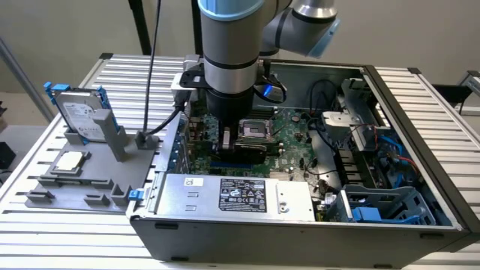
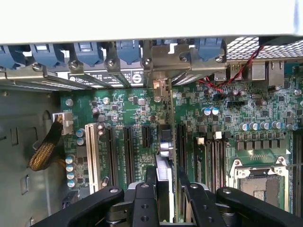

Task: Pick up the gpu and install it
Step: 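Insert the gpu into the slot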

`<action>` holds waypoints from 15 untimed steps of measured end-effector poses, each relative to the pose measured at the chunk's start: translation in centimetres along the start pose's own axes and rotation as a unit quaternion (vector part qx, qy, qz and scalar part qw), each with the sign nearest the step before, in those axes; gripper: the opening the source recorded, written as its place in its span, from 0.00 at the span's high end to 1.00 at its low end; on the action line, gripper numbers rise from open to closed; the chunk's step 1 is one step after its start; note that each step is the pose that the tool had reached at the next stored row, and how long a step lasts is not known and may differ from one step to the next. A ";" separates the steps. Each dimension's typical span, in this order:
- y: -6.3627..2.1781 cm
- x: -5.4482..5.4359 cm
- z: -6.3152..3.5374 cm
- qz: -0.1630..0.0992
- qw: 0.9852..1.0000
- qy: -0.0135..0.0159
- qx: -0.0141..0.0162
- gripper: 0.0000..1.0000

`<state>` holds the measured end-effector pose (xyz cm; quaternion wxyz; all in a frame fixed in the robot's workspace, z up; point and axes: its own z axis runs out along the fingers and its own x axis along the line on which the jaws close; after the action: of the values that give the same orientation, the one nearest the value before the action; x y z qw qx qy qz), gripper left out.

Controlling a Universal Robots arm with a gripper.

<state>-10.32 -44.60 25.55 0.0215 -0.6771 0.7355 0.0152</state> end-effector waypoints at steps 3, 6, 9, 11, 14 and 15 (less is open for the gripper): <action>0.01 0.0 0.03 0.000 1.000 0.000 0.000 0.72; 0.02 0.0 0.06 0.000 1.000 0.000 0.000 0.72; 0.01 0.0 0.14 0.000 1.000 0.000 0.000 0.72; 0.01 0.0 0.21 0.000 1.000 0.001 0.000 0.72; 0.02 0.0 0.30 0.000 1.000 0.002 0.000 0.72; 0.01 0.0 0.33 0.000 1.000 0.002 0.000 0.72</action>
<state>-10.34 -44.59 25.22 0.0199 -0.6771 0.7355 0.0136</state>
